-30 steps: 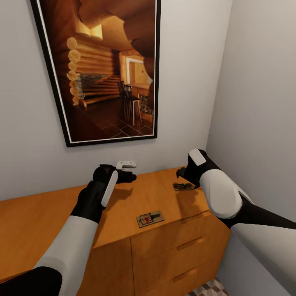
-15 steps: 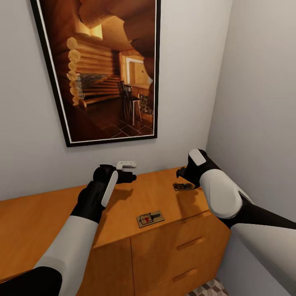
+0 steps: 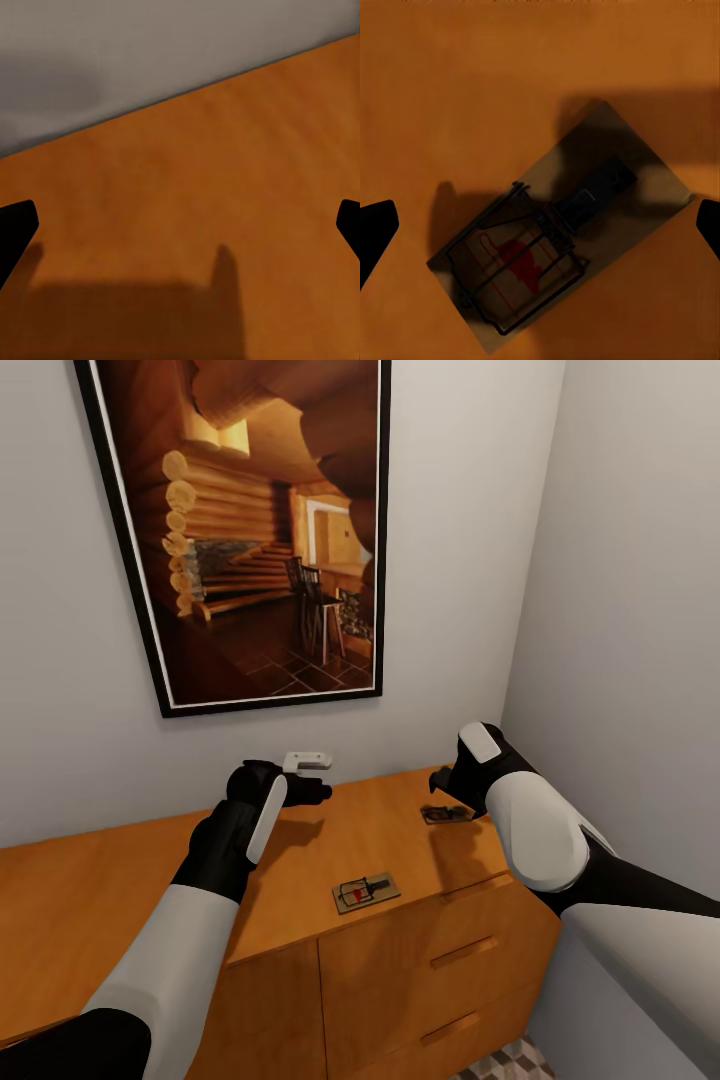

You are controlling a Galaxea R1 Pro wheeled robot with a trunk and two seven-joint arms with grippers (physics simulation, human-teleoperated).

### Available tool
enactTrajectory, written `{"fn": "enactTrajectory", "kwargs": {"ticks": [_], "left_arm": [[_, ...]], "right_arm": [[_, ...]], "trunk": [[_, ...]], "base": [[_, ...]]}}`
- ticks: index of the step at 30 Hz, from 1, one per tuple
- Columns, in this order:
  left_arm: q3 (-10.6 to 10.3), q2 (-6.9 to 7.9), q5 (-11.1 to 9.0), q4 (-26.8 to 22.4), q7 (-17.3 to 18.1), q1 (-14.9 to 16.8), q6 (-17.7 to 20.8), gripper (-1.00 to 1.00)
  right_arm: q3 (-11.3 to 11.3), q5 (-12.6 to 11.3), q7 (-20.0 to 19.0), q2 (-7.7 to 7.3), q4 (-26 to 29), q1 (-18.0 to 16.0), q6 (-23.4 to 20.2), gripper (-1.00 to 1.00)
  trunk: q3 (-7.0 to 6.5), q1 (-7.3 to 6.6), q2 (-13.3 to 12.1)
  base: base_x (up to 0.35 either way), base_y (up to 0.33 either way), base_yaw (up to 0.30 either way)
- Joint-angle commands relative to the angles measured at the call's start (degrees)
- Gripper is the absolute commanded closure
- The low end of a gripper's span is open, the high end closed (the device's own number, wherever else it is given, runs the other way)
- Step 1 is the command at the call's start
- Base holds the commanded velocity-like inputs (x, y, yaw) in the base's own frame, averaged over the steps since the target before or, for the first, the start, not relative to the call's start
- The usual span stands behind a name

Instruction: Take the four mousetraps from the cabinet in the bathroom and place them on the bathroom floor. Make sure all four end up on the same floor surface, and ensure that at least two of them are either under or directly next to the same bathroom sink.

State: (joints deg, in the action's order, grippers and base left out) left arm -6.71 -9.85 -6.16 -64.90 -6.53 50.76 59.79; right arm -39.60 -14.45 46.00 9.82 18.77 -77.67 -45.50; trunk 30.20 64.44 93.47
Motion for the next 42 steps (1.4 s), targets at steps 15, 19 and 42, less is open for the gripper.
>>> {"fn": "enactTrajectory", "kwargs": {"ticks": [15, 19, 42], "left_arm": [[-0.06, 0.01, -0.61, -0.02, -0.59, 0.04, 0.21, -1.00], [-0.06, 0.01, -0.61, -0.04, -0.59, 0.04, 0.21, -1.00], [-0.06, 0.01, -0.61, 0.04, -0.59, 0.04, 0.21, -1.00]], "right_arm": [[0.05, -0.45, 0.67, 0.03, 0.13, -0.02, 0.05, -1.00], [0.01, -0.47, 0.72, 0.03, 0.13, -0.02, 0.06, -1.00], [-0.12, -0.55, 2.01, -0.20, 0.13, -0.01, 2.11, -1.00]], "trunk": [[0.07, 0.00, 0.03], [0.07, 0.00, 0.03], [0.07, 0.00, 0.03]], "base": [[0.000, 0.000, 0.000], [0.000, 0.000, 0.000], [0.000, 0.000, 0.000]]}}
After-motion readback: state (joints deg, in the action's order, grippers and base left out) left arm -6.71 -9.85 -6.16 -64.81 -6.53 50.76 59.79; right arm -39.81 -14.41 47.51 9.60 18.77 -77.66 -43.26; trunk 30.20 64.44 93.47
